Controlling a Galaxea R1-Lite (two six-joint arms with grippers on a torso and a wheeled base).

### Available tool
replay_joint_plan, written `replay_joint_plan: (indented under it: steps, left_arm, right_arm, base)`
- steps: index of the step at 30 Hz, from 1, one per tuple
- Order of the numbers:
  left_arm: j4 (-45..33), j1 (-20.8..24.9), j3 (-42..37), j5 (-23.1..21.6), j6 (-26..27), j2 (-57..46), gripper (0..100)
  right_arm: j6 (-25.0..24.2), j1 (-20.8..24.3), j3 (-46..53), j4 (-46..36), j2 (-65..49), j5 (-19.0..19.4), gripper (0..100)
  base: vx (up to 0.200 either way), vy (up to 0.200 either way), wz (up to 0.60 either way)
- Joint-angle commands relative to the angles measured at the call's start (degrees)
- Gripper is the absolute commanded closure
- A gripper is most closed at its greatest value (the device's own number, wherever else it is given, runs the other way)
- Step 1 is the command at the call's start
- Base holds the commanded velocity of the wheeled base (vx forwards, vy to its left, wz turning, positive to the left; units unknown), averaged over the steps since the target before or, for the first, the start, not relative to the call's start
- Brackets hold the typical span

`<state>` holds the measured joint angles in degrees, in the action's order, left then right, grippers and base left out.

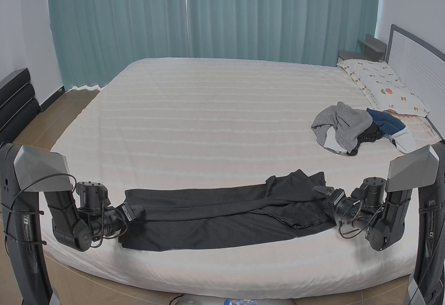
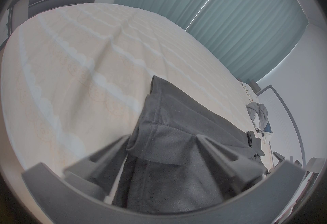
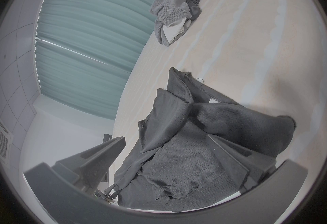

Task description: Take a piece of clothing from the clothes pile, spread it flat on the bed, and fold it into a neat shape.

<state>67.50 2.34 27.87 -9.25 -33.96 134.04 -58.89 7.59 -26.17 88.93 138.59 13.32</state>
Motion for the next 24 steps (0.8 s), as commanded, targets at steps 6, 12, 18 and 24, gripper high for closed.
replay_joint_plan:
  steps: [6, 12, 18, 24]
  left_arm:
    - [2.2, -0.06, -0.53, 0.2, -0.58, 0.7, 100]
    - [6.33, -0.41, -1.59, 2.57, -3.74, 0.7, 100]
    - [9.84, -0.41, -3.52, 2.66, -3.92, 0.7, 100]
    - [9.84, -0.32, -3.96, 2.66, -3.92, 0.79, 100]
  right_arm:
    - [0.01, 0.23, 0.07, 0.1, 0.18, -0.05, 0]
    - [0.01, 0.23, 0.07, 0.1, 0.1, -0.05, 0]
    - [0.01, 0.23, 0.07, 0.1, 0.1, 0.04, 0]
    - [-1.05, -0.83, -0.02, 0.81, -0.96, 0.21, 0]
  base:
    - [0.0, 0.0, 0.0]
    - [0.0, 0.0, 0.0]
    - [0.0, 0.0, 0.0]
    - [0.0, 0.0, 0.0]
